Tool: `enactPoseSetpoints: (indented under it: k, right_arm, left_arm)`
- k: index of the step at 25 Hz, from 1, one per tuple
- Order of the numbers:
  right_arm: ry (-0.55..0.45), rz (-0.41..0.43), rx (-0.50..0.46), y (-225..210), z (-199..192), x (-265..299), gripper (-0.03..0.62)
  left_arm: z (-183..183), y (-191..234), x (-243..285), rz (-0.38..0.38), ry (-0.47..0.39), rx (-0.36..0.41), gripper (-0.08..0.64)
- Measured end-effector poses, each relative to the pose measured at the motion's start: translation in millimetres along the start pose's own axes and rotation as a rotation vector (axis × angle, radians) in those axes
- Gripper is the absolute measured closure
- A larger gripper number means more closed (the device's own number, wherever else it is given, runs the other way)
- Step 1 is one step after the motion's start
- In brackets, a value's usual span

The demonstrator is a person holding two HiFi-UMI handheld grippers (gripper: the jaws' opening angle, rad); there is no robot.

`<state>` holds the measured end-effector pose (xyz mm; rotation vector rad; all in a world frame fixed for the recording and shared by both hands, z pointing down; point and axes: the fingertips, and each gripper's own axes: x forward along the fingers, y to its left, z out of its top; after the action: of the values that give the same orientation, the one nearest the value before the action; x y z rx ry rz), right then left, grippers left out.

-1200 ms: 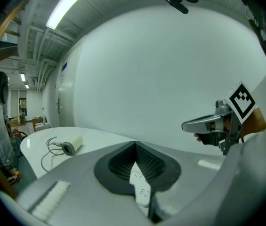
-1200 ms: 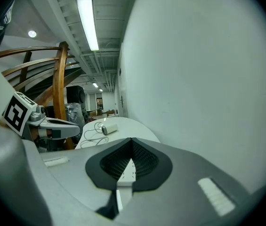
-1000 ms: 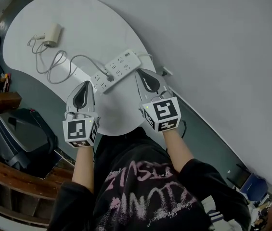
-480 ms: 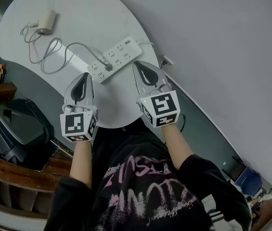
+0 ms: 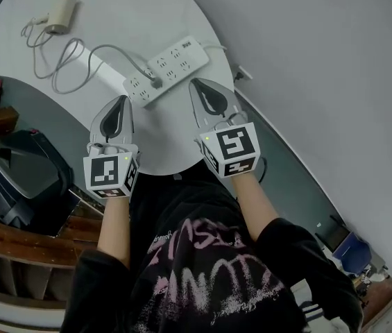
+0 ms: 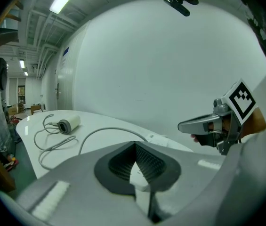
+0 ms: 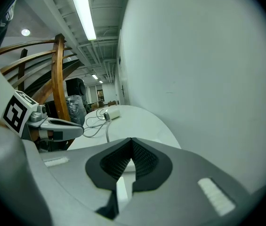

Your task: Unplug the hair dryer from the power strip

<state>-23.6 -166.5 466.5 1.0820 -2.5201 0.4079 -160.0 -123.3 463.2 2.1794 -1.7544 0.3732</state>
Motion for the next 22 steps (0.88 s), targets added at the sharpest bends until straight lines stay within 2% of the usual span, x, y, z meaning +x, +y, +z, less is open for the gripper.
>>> enactPoseSetpoints:
  k: [10,22]
  right_arm:
    - [0.023,0.001,0.016,1.2,-13.7,9.2,0.583]
    - [0.028,0.002,0.018,0.9,-12.3,15.0,0.583]
  left_arm:
    - [-17.3,-0.4,6.0,-0.011,0.027,-0.022,0.56]
    - [-16.5,3.7,7.3,-0.006,0.031,-0.024,0.56]
